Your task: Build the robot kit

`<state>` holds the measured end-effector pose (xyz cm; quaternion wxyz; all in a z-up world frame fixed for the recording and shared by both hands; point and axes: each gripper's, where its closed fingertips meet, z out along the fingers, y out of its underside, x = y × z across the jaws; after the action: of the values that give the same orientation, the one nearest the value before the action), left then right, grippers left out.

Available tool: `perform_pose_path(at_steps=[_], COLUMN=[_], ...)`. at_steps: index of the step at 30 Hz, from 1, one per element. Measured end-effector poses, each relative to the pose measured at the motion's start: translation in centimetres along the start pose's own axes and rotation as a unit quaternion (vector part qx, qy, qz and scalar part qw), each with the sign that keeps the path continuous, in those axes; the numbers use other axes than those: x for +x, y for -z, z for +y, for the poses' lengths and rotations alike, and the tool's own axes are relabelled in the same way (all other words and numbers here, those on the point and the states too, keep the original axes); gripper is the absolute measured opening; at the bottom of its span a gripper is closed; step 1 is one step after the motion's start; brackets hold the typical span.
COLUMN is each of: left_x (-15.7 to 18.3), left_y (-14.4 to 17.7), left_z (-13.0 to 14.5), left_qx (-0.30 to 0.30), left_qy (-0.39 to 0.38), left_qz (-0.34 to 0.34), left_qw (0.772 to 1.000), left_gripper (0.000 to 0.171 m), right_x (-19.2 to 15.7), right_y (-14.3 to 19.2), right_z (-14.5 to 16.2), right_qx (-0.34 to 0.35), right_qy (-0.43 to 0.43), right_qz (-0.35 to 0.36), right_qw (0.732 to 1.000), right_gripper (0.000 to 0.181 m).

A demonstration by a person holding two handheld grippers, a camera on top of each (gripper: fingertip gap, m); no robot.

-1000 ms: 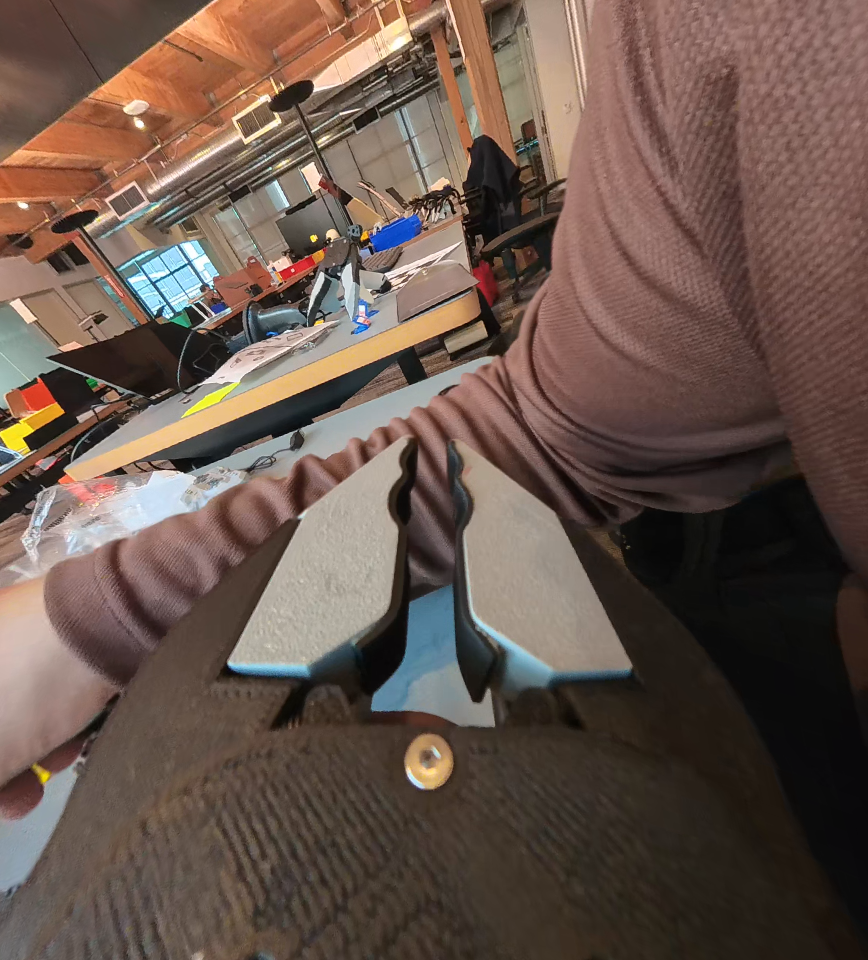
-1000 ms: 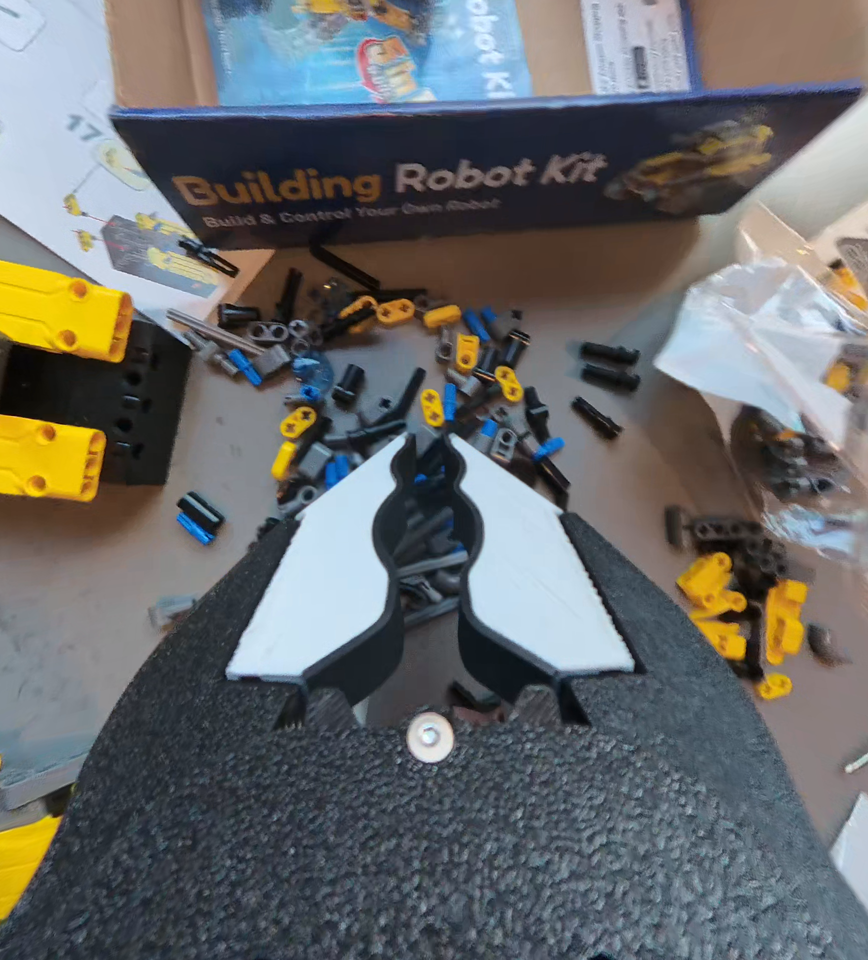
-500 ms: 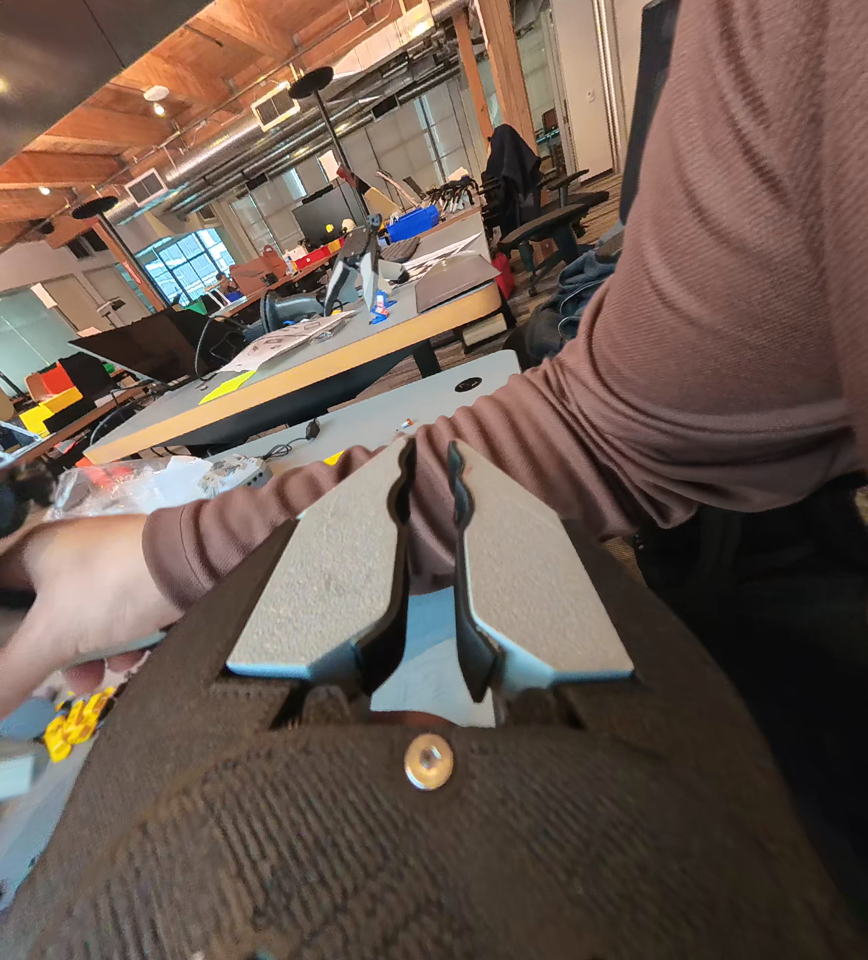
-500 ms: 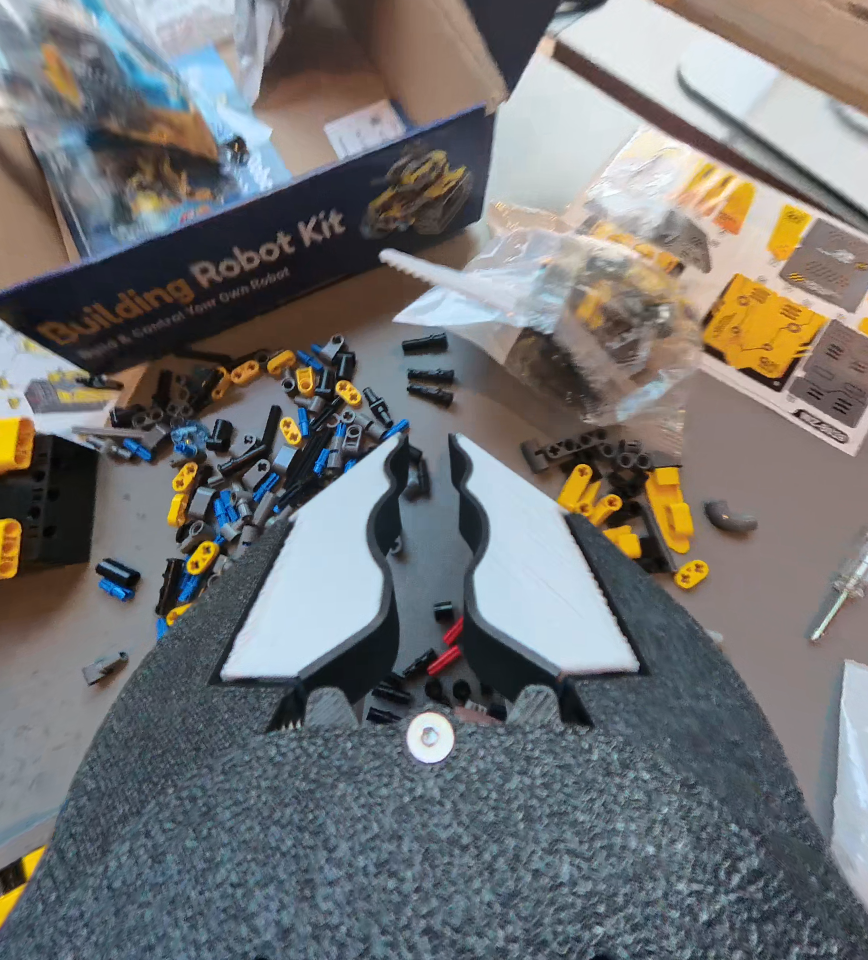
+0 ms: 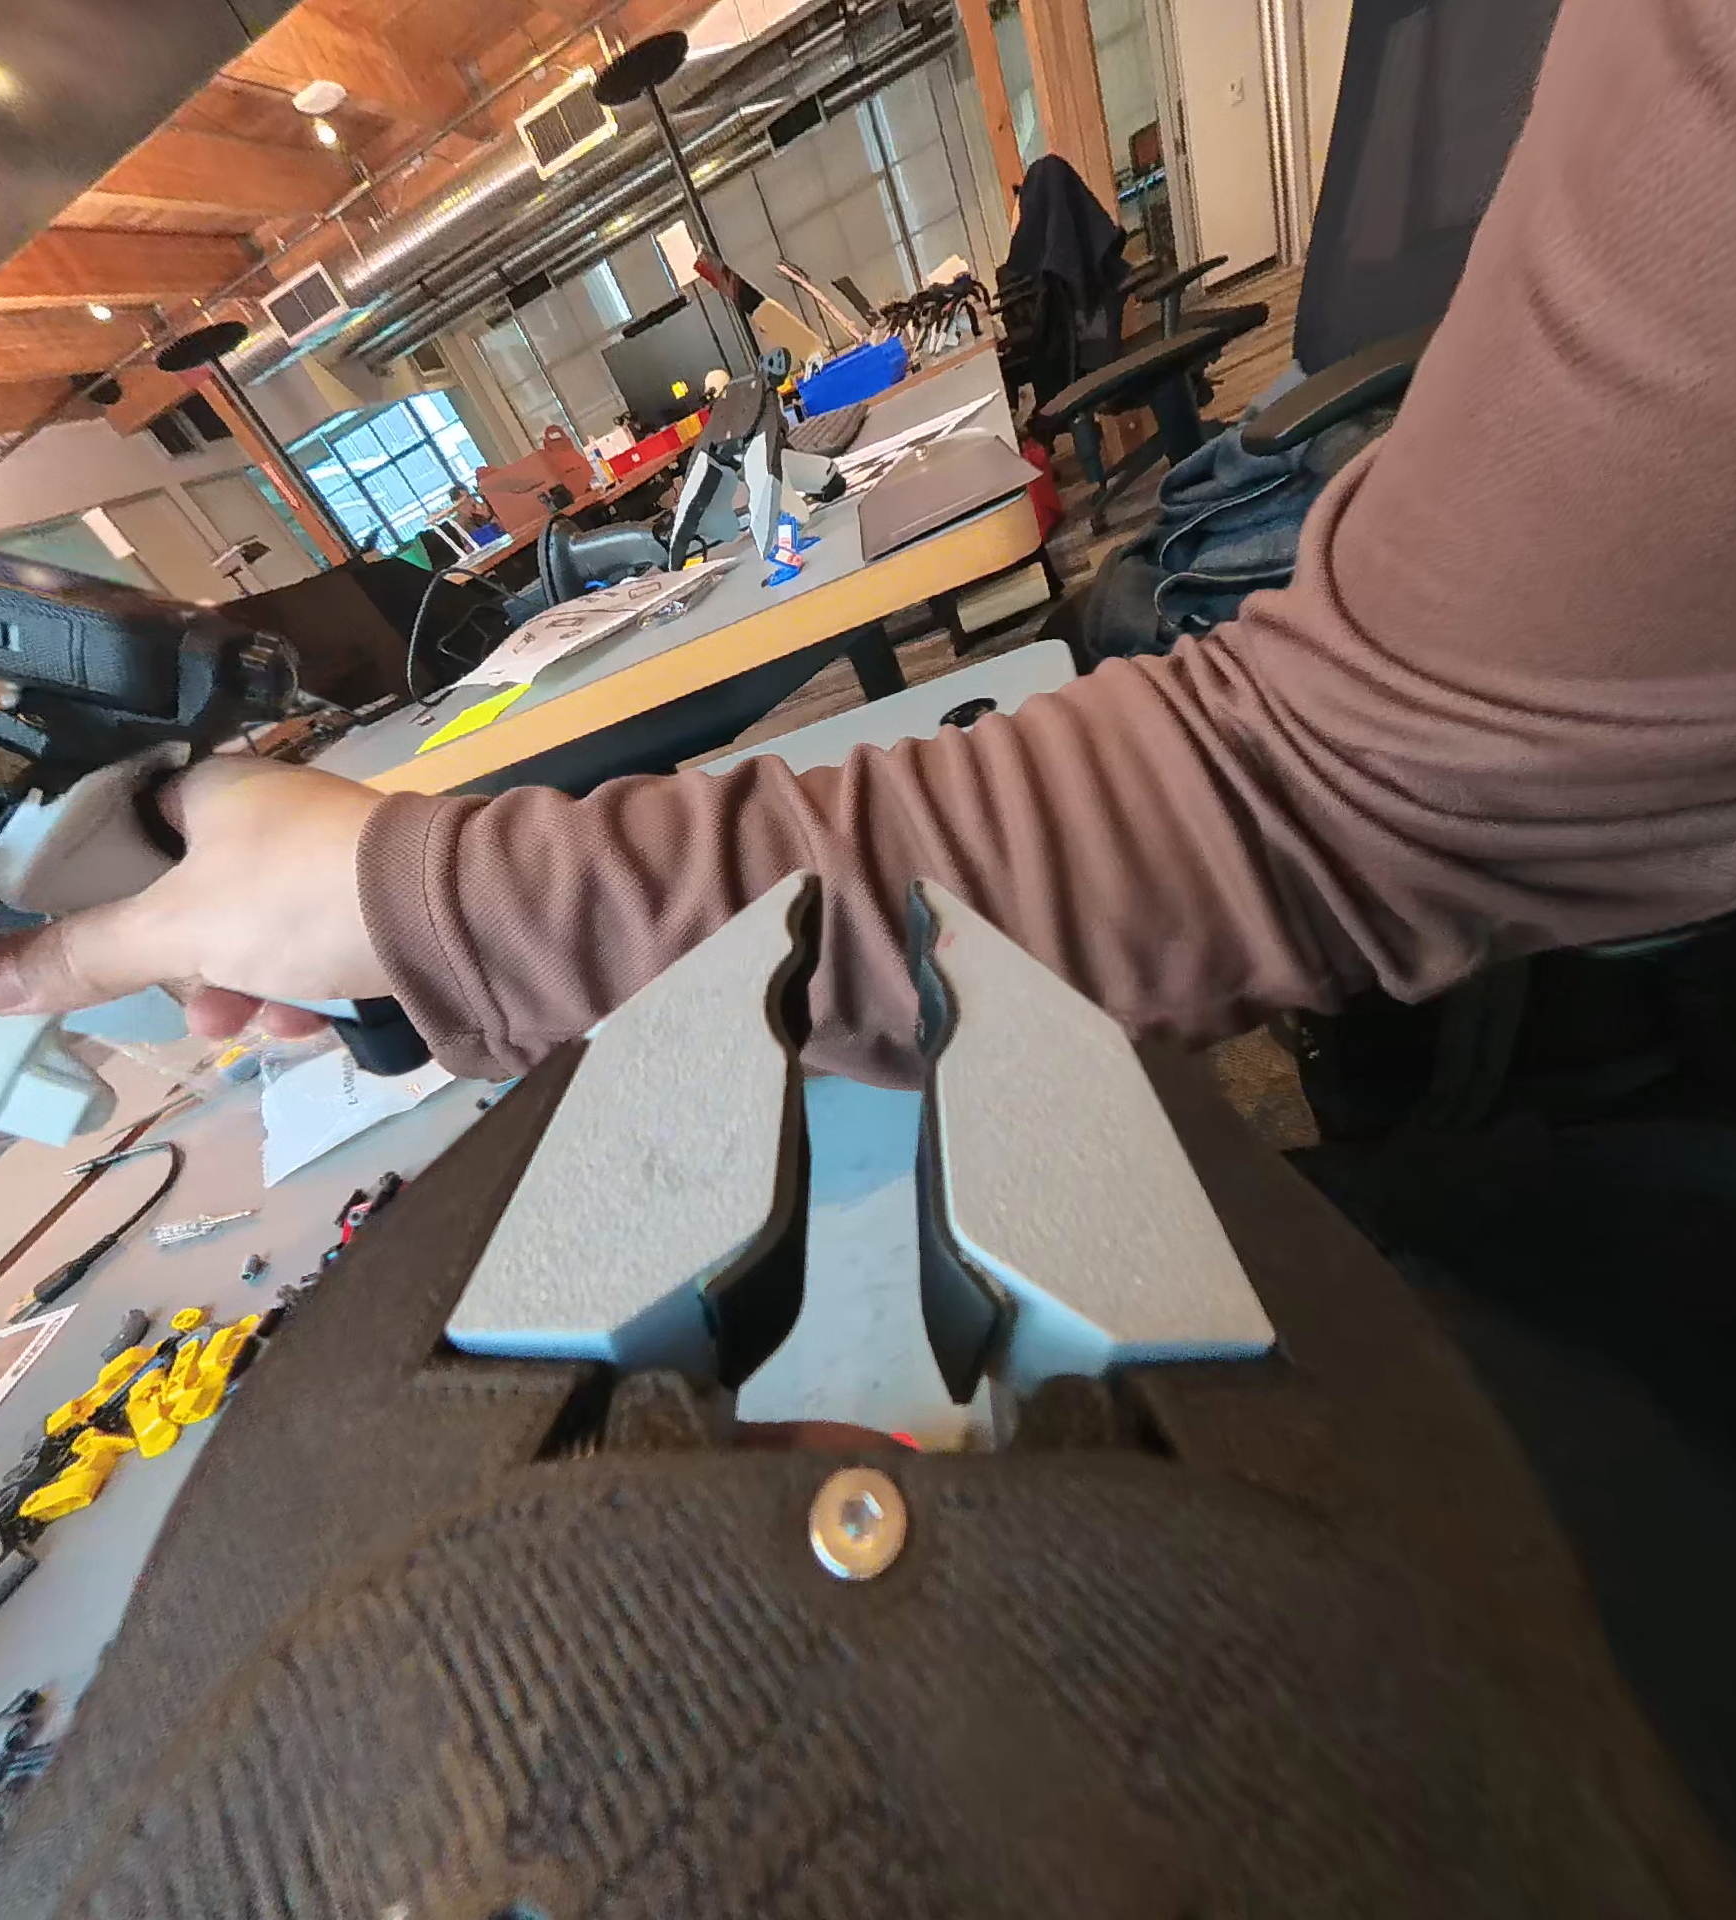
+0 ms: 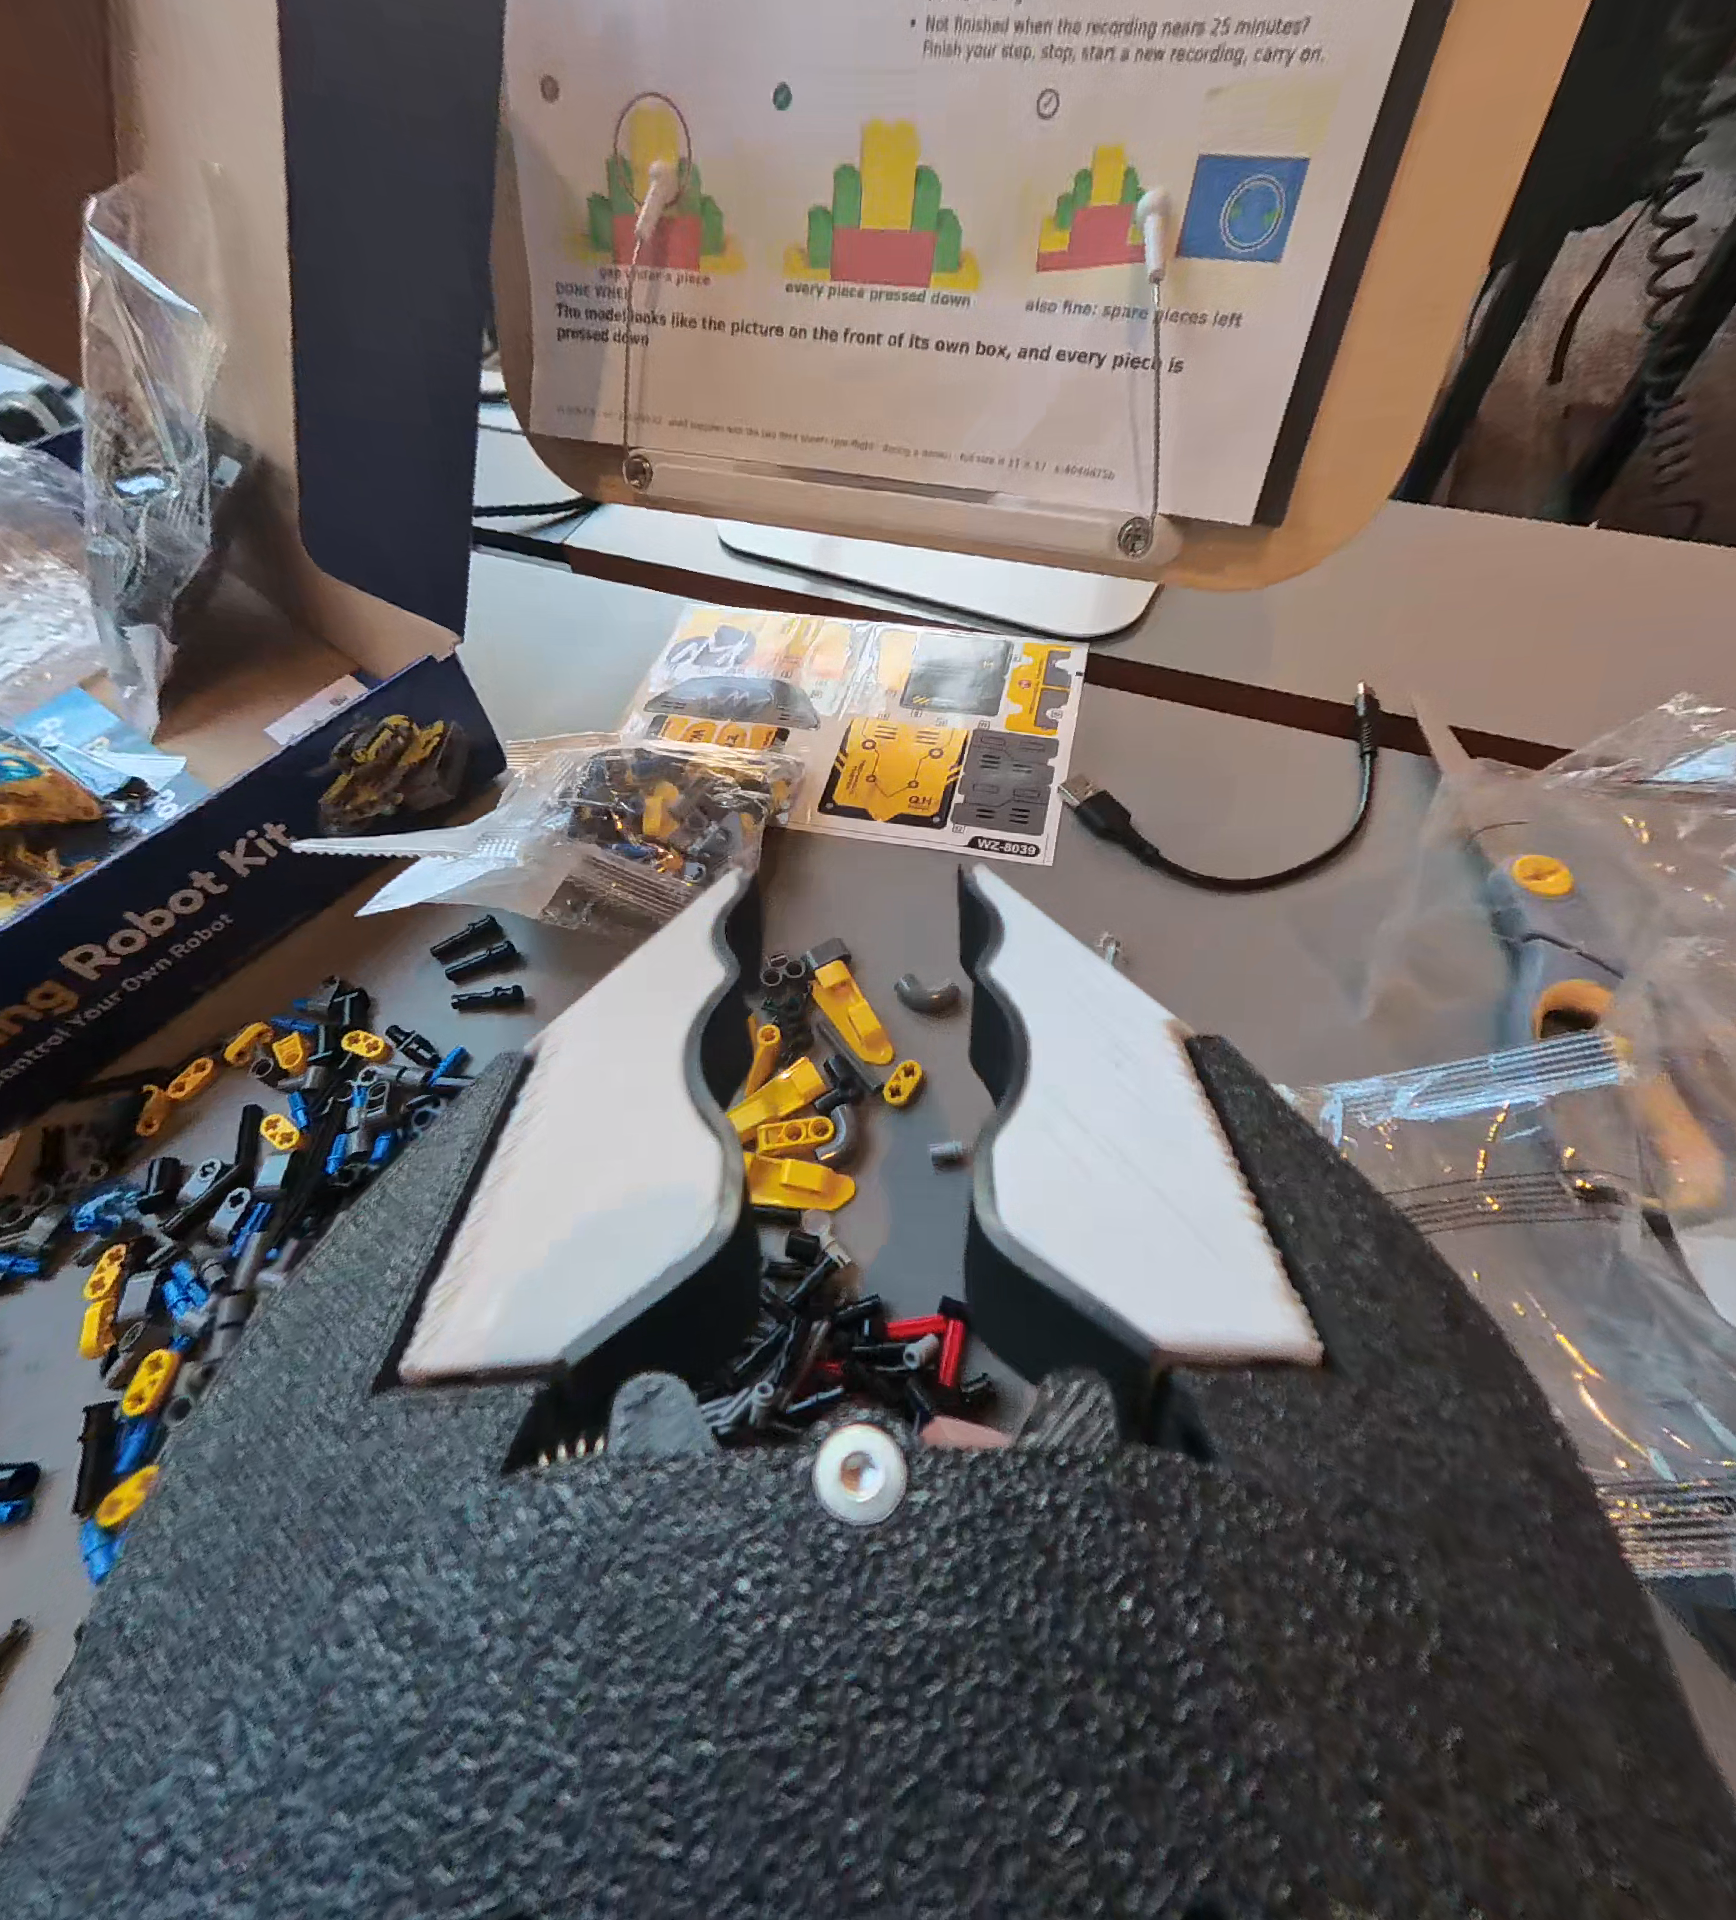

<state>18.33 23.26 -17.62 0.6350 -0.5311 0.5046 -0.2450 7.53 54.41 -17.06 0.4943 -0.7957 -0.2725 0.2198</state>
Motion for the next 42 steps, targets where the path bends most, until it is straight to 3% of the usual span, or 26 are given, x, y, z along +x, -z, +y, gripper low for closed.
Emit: perform_pose_path(at_steps=[8, 11, 16, 18, 21, 23, 26, 29, 34, 38, 42], left_x=[-1.4, -3.6, -12.9, -17.7, -24.6, -27.4, -30.7, -30.5, -29.8, -30.1, -31.0], left_y=[0.2, 0.9, 4.4, 6.5, 9.5, 9.9, 9.9, 8.9, 8.1, 8.2, 8.2], left_z=[-0.1, -0.7, -1.8, -2.3, -2.8, -1.3, 2.8, 6.6, 12.9, 17.4, 19.4], left_qx=[-0.001, 0.004, -0.051, -0.091, -0.096, -0.138, -0.246, -0.351, -0.477, -0.55, -0.573], left_qy=[0.007, 0.074, 0.095, 0.089, 0.14, 0.174, 0.168, 0.16, 0.114, 0.064, 0.055], left_qz=[-0.03, -0.069, -0.222, -0.273, -0.319, -0.302, -0.289, -0.203, -0.16, -0.162, -0.171], left_qw=[1.0, 0.995, 0.969, 0.954, 0.932, 0.927, 0.91, 0.9, 0.857, 0.816, 0.8], left_gripper=[0.014, 0.012, 0.011, 0.023, 0.032, 0.062, 0.066, 0.071, 0.073, 0.062, 0.01], right_x=[0.6, 0.8, 1.6, 1.6, 2.0, 2.4, 3.1, 3.6, 3.4, 3.0, 2.8], right_y=[1.8, 2.2, 3.0, 3.3, 3.6, 3.7, 4.1, 4.3, 4.8, 5.2, 5.7], right_z=[-2.0, -2.2, -2.9, -3.2, -3.4, -3.6, -3.8, -3.9, -4.4, -4.7, -5.1], right_qx=[0.043, 0.048, 0.07, 0.081, 0.089, 0.096, 0.111, 0.12, 0.136, 0.142, 0.153], right_qy=[-0.004, 0.014, 0.006, -0.003, -0.001, -0.003, -0.018, -0.034, -0.045, -0.048, -0.049], right_qz=[0.009, 0.015, 0.02, 0.012, 0.019, 0.026, 0.028, 0.022, 0.008, -0.004, -0.009], right_qw=[0.999, 0.999, 0.997, 0.997, 0.996, 0.995, 0.993, 0.992, 0.99, 0.989, 0.987], right_gripper=[0.034, 0.035, 0.036, 0.036, 0.036, 0.036, 0.036, 0.036, 0.036, 0.036, 0.034])
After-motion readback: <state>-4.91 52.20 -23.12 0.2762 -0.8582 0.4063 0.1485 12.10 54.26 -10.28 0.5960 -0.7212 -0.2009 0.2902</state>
